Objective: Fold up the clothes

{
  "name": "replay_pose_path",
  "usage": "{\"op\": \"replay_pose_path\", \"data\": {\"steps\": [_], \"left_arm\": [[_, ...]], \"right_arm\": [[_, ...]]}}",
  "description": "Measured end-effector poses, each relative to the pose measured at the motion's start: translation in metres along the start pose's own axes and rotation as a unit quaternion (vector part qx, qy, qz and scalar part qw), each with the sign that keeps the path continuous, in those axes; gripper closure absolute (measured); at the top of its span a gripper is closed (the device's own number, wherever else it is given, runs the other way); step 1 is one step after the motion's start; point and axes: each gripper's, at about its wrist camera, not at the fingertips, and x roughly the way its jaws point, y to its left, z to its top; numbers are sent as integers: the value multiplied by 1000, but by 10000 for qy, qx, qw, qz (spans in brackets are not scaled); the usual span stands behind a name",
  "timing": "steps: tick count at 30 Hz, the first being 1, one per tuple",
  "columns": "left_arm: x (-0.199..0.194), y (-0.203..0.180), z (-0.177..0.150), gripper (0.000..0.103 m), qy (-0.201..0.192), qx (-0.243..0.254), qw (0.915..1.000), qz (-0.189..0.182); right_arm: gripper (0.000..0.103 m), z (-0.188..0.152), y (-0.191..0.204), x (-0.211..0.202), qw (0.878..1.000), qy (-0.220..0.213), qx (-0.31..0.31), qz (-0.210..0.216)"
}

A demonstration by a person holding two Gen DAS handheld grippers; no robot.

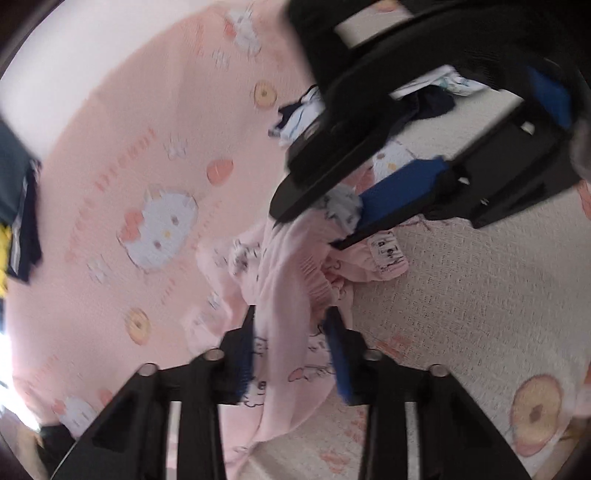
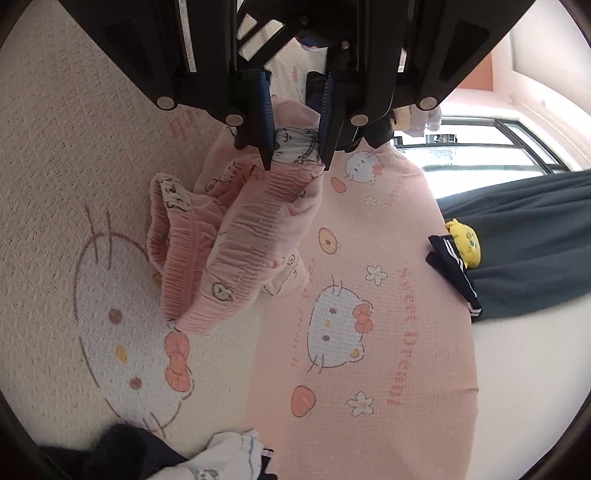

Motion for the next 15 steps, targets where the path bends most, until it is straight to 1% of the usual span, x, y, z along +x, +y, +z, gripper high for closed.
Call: {"op": "replay_pose_path", "data": {"steps": [1,2,4,8,10,11,12,15], "left_arm": [[1,5,0,83,42,-184,9997,-154],[3,10,1,91,82,-363,9989,-298],[6,21,1,93,181,-729,9955,-580],[7,37,-2,95,224,-1165,9888,-906],[7,43,-3,95,270,-1345,9849,-1056],[6,46,-3,95,285,-1429,9830,-1115],[6,49,-4,95,300,-1512,9810,-1174],[-1,50,-1,95,320,-1651,9780,-1231]], "right_arm": [[82,0,0,1,10000,17,11,-8],[80,1,0,1,10000,26,33,-4],[80,1,-2,1,9999,30,111,27],[79,-1,-7,0,9995,-46,297,-30],[70,-3,-11,-2,9989,-93,453,-98],[63,-5,-13,-4,9983,-114,563,-111],[61,-8,-16,-6,9975,-136,680,-121],[61,-17,-22,-14,9954,-286,908,-115]]}}
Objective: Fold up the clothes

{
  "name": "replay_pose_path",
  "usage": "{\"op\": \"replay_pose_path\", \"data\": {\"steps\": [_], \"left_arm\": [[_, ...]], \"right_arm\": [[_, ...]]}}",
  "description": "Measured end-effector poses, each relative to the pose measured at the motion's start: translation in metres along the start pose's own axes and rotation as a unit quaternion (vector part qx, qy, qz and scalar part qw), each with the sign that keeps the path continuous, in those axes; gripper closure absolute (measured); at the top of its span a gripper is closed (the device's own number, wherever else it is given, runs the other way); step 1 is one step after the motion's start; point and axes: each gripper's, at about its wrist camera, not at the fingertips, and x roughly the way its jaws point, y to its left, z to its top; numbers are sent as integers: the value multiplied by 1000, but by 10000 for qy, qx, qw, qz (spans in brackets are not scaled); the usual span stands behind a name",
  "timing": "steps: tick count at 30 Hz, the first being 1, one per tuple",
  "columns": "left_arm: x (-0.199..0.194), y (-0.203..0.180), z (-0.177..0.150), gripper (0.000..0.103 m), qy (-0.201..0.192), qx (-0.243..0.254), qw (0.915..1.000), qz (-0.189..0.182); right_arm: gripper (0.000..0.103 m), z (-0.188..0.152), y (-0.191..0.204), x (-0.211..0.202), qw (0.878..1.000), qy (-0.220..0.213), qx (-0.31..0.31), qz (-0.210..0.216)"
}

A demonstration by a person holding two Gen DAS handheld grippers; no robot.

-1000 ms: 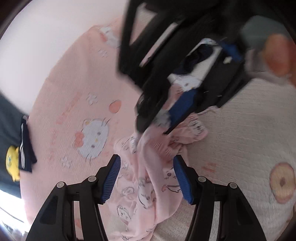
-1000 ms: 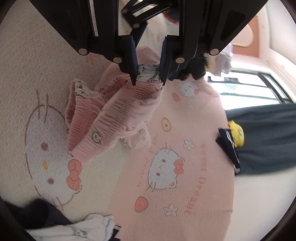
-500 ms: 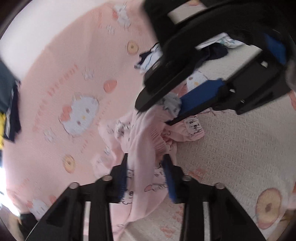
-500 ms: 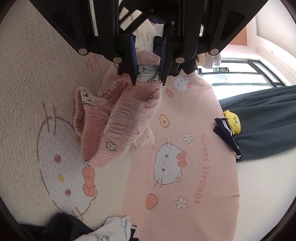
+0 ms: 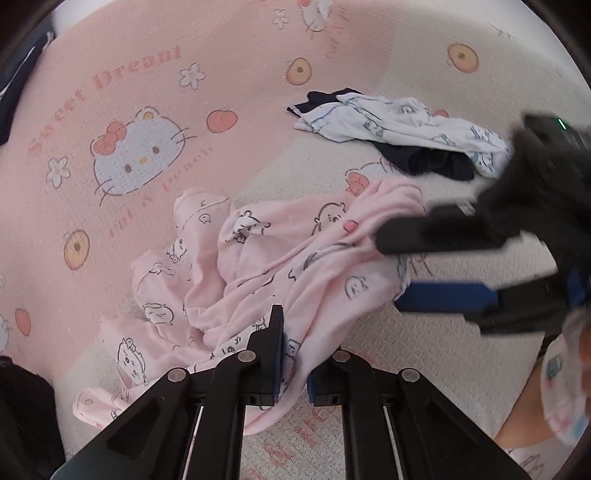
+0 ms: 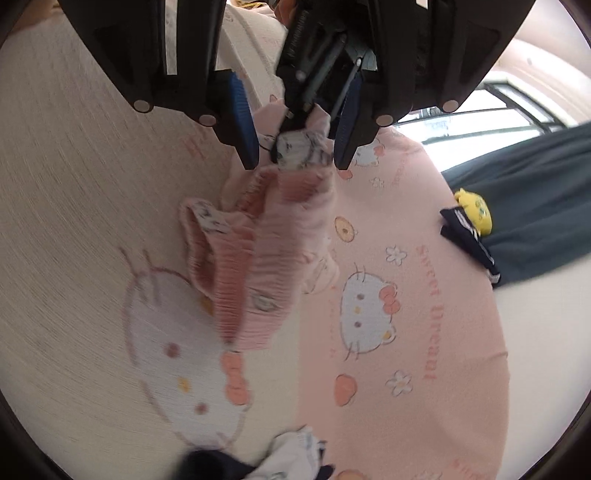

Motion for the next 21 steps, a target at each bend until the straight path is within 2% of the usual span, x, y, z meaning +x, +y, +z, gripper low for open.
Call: {"op": "replay_pose_path", "data": {"steps": [2,4,10,16,21], "left_arm": [[1,-1,2,95,-24,36,10000,41],[0,-3,2,95,-67,93,9999,89],[-4,-4,5,95,-19,23,10000,-95],[-1,-3,8,95,-42,-31,9999,-154],[-1,6,11,95,-72,-238,9993,-266]], "right_arm": [[61,-7,-5,-3,9998,-104,168,54],[60,-13,-12,-4,9982,-222,466,289],[53,-24,-27,-1,9875,-680,1162,825],[53,-28,-31,14,9844,-700,1308,944],[53,-30,-48,28,9709,-610,1942,1264]]}}
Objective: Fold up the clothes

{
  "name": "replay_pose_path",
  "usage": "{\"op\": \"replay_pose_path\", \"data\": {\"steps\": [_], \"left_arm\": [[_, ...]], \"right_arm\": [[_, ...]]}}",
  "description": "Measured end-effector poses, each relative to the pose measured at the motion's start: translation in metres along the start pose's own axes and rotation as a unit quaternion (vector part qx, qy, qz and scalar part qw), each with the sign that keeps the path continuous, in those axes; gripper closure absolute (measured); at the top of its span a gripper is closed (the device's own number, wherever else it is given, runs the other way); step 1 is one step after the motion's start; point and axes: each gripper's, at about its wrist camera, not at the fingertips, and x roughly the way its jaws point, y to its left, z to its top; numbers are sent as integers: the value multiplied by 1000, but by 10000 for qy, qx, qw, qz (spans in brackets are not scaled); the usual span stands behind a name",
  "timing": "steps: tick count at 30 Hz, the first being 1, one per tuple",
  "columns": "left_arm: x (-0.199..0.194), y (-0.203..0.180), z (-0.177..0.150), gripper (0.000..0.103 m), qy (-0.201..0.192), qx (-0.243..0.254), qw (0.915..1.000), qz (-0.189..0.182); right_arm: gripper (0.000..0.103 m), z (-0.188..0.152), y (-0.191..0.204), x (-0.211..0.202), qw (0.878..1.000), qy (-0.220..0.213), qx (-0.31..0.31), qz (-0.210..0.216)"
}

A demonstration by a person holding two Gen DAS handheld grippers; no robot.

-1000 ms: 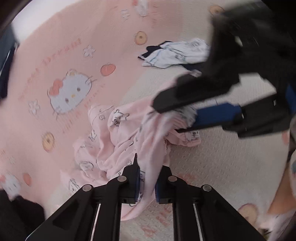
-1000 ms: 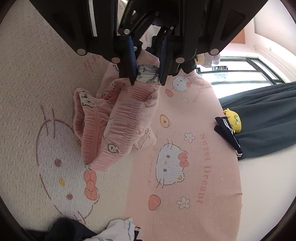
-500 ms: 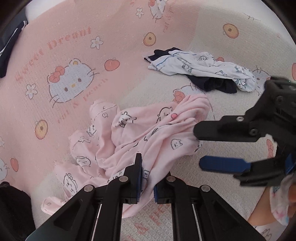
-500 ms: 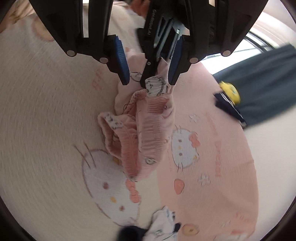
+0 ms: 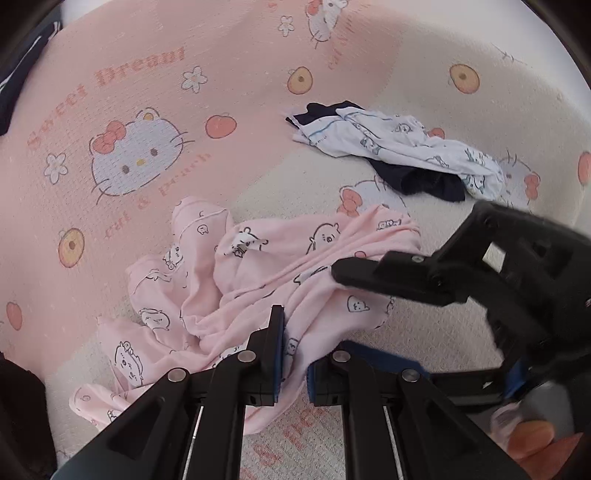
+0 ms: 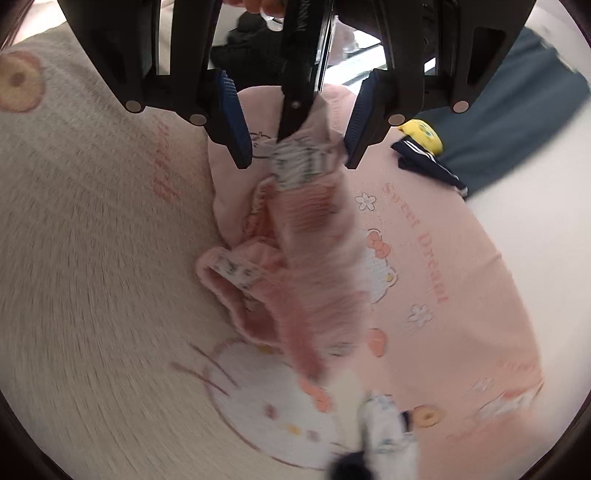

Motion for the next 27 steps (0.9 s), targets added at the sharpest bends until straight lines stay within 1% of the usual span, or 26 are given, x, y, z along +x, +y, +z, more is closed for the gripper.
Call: {"op": "replay_pose_path", "data": {"steps": [4,8,10,11,13,15,17,19,20,21,23,25,27], "left_arm": [[-1,3,0,95,8,-68,9999,-93],[0,4,-3,95,38,-110,9997,-208],[0,3,-4,95,47,-63,9998,-198],[1,3,-5,95,57,-46,9998,-200],[2,2,-6,95,94,-34,9997,-225],[3,0,-8,95,110,20,9997,-200],[2,-5,-9,95,113,156,9997,-123],[1,-9,-11,95,102,284,9995,-44],[-1,-11,-12,95,76,321,9995,2],[-1,-12,-12,94,81,327,9994,26],[-5,-10,-12,94,96,190,9997,-127],[-10,-6,-11,94,70,28,9995,-307],[-20,-3,-9,94,-43,-58,9992,-387]], "right_arm": [[52,-2,-9,1,9992,-197,252,250],[52,3,-8,2,9992,-348,169,140],[63,4,-4,-1,9987,-504,0,40],[71,5,-2,-3,9983,-571,-101,-28],[75,7,4,-8,9970,-678,-318,-184],[82,8,12,-10,9956,-679,-585,-281],[84,8,21,-12,9930,-684,-894,-349],[84,5,37,-13,9859,-681,-1408,-599],[84,3,46,-13,9795,-711,-1717,-781],[85,-1,57,-14,9695,-745,-2120,-975],[85,-7,73,-14,9526,-733,-2692,-1211],[85,-9,82,-16,9458,-622,-2951,-1207],[85,-11,90,-18,9398,-500,-3168,-1176]]}}
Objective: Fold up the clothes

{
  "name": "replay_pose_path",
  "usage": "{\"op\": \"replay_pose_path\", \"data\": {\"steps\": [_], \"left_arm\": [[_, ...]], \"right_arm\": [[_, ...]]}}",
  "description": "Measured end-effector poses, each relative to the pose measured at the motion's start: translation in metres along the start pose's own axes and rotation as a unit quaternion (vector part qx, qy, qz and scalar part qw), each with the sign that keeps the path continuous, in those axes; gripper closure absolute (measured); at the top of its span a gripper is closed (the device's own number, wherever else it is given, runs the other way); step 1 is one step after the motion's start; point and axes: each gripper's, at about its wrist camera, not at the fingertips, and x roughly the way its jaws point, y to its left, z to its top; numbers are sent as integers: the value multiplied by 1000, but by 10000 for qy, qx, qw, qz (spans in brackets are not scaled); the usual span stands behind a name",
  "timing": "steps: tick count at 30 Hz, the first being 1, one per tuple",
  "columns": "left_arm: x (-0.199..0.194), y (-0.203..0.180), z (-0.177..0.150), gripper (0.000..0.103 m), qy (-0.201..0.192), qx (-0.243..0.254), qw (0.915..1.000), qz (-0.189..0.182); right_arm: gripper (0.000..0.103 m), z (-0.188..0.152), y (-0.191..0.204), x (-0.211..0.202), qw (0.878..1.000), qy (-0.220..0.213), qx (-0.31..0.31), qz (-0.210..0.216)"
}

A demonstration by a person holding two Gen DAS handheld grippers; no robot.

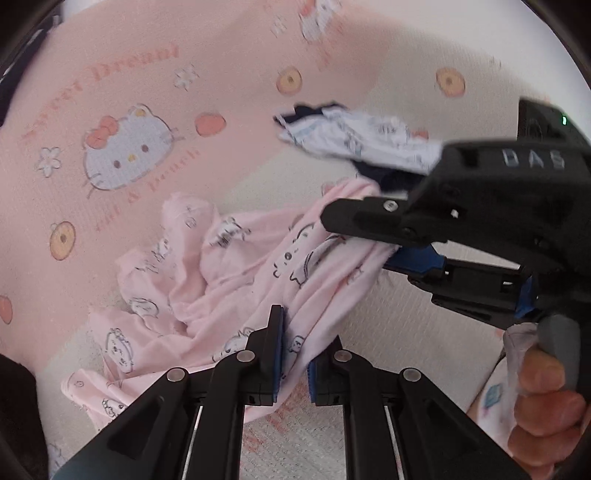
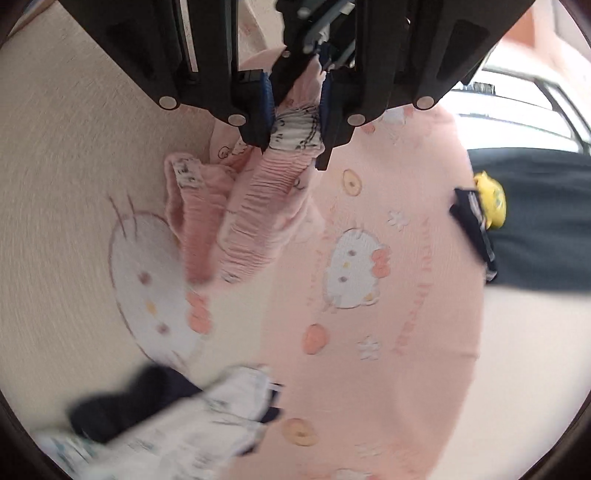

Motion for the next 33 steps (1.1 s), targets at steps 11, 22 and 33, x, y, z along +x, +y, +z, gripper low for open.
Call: {"op": "replay_pose_path", "data": {"steps": [11,22,33], "left_arm": [[-38,-11,5,93,-271,273,9992,57],[-71,-4,9,93,-525,137,9985,-102],[-80,-7,15,93,-574,287,9979,-65]], "right_arm": [[85,4,29,-13,9956,-32,-937,-55],[85,2,52,-22,9887,-78,-1430,438],[85,7,50,-19,9890,13,-1473,-133]]}}
